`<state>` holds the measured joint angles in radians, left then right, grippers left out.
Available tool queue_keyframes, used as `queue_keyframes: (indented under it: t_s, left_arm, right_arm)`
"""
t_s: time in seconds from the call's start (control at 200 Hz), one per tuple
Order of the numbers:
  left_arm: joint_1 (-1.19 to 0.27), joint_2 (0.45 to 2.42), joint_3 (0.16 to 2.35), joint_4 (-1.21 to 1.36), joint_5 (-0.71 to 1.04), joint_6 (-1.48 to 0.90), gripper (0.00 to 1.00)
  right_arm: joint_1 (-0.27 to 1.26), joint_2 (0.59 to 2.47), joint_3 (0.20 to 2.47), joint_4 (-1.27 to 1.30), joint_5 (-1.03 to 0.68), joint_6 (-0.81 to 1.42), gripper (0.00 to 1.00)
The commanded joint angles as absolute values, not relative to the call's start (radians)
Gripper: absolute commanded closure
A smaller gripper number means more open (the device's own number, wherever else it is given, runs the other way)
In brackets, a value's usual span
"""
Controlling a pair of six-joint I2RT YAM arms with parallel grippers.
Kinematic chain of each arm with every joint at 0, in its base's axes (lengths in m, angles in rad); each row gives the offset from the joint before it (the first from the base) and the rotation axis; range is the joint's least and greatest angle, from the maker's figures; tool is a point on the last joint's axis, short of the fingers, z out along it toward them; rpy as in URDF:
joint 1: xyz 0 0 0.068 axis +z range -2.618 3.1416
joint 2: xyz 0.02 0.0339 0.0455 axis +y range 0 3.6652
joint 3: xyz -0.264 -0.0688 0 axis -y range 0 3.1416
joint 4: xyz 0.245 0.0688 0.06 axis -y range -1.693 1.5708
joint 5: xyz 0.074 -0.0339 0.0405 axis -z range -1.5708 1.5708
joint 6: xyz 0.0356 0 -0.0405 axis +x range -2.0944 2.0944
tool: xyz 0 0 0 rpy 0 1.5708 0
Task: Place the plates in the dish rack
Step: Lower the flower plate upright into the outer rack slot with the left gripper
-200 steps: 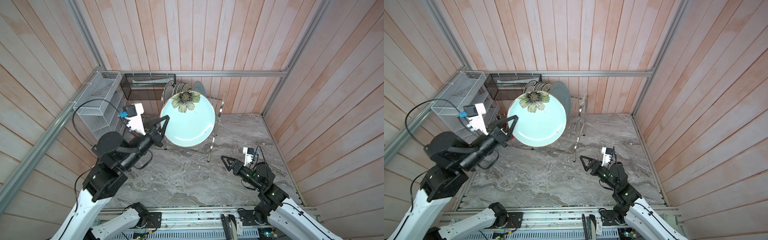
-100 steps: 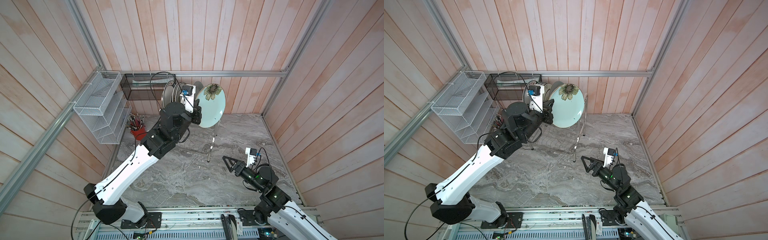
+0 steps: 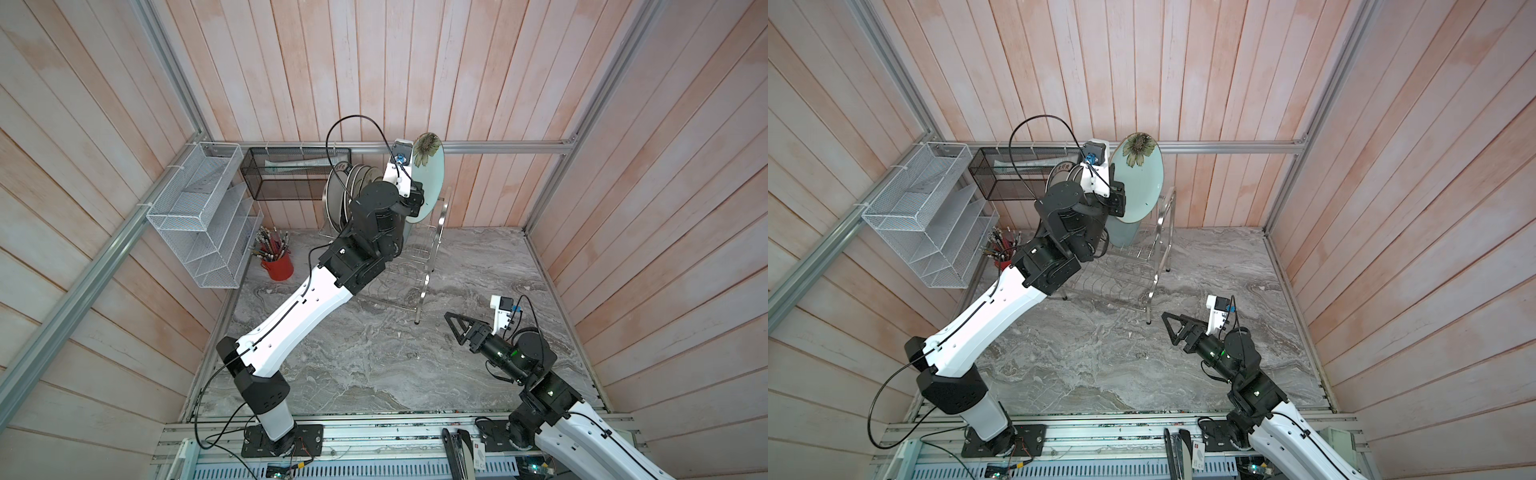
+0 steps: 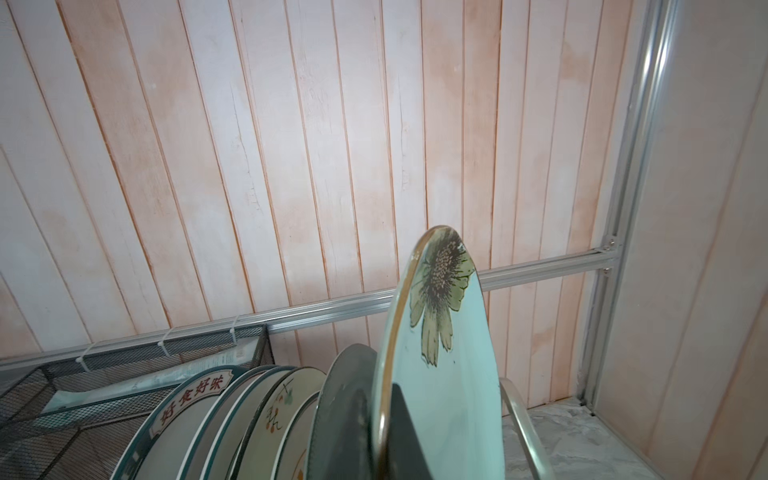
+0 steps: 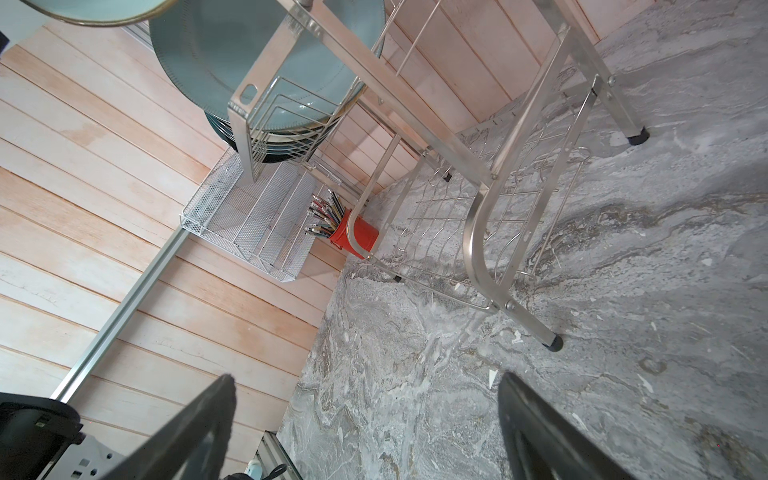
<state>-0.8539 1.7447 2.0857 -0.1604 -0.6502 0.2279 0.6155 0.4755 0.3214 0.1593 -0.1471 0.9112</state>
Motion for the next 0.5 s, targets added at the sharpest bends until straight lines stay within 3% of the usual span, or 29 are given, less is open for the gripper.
queue_keyframes:
  t_s: [0.0, 0.495]
  left_arm:
    - [-0.857, 1.778, 2.144, -0.057, -0.723, 0.311, 1.0]
    - [-0.873, 1.868, 2.106, -0.001, -0.794, 0.428, 1.0]
  right_arm:
    - [0.618, 0.463, 0.316, 0.145, -0.144, 0.887, 0.02]
    - [0.618, 0.448, 0.318, 0.125, -0.149, 0.873, 0.02]
